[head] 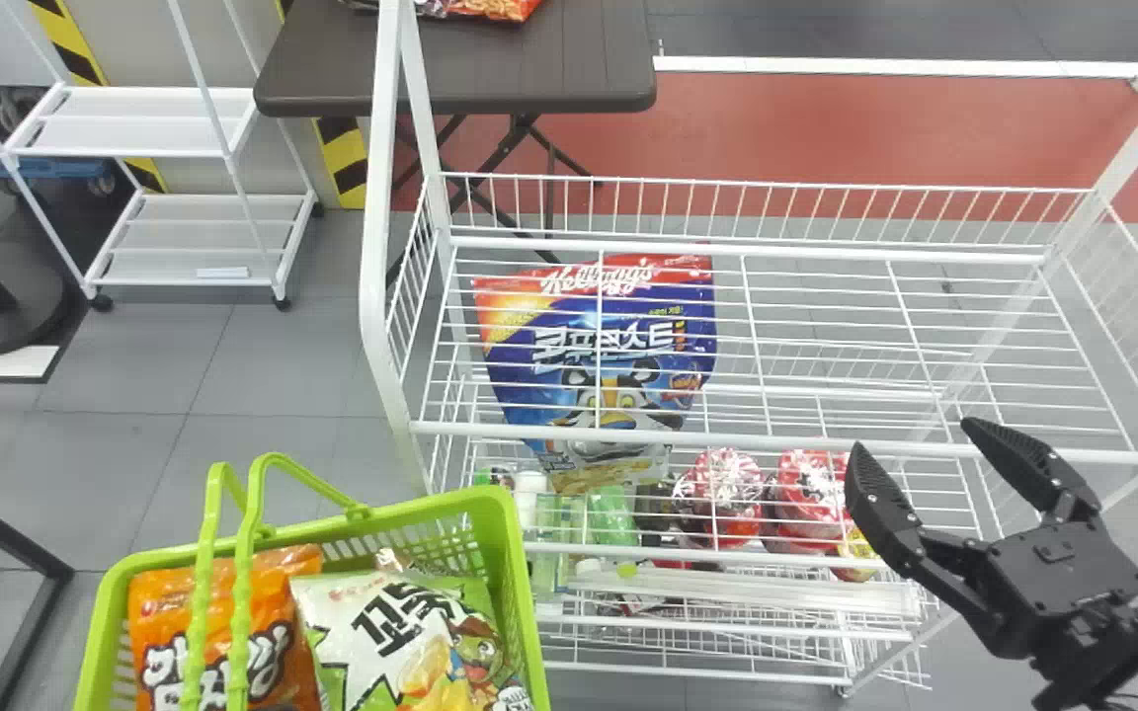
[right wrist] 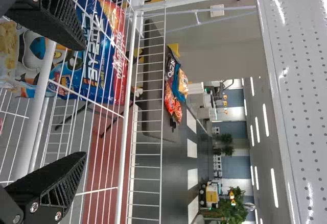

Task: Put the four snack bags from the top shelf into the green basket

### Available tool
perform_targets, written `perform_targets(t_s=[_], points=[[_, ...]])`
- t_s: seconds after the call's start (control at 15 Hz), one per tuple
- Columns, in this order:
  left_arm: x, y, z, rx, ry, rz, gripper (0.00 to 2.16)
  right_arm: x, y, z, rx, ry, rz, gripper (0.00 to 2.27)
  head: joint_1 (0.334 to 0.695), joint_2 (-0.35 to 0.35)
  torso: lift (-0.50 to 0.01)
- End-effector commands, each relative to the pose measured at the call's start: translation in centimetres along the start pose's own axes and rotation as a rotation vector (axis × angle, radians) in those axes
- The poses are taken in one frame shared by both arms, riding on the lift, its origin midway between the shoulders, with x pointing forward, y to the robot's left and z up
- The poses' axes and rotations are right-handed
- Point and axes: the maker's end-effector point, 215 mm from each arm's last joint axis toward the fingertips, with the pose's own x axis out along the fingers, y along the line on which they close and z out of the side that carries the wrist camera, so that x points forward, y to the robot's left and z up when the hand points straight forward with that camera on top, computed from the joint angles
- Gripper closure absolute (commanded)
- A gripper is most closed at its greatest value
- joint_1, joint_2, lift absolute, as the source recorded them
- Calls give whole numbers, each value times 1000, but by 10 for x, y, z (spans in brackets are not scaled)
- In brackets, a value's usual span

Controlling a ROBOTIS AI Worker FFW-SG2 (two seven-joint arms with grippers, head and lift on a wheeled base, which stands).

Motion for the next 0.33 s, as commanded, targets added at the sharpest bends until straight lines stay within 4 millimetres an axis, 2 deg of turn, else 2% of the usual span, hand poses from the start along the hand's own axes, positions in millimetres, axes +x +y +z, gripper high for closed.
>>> perform_targets(t_s=[0.0, 0.27], points=[[0, -2, 0, 0, 0, -9, 2148, 0, 1, -1, 1, 1, 1, 80, 695, 3, 0], [0, -2, 2, 7, 0, -10, 2148, -1, 0, -2, 2, 5, -1, 80, 695, 5, 0]])
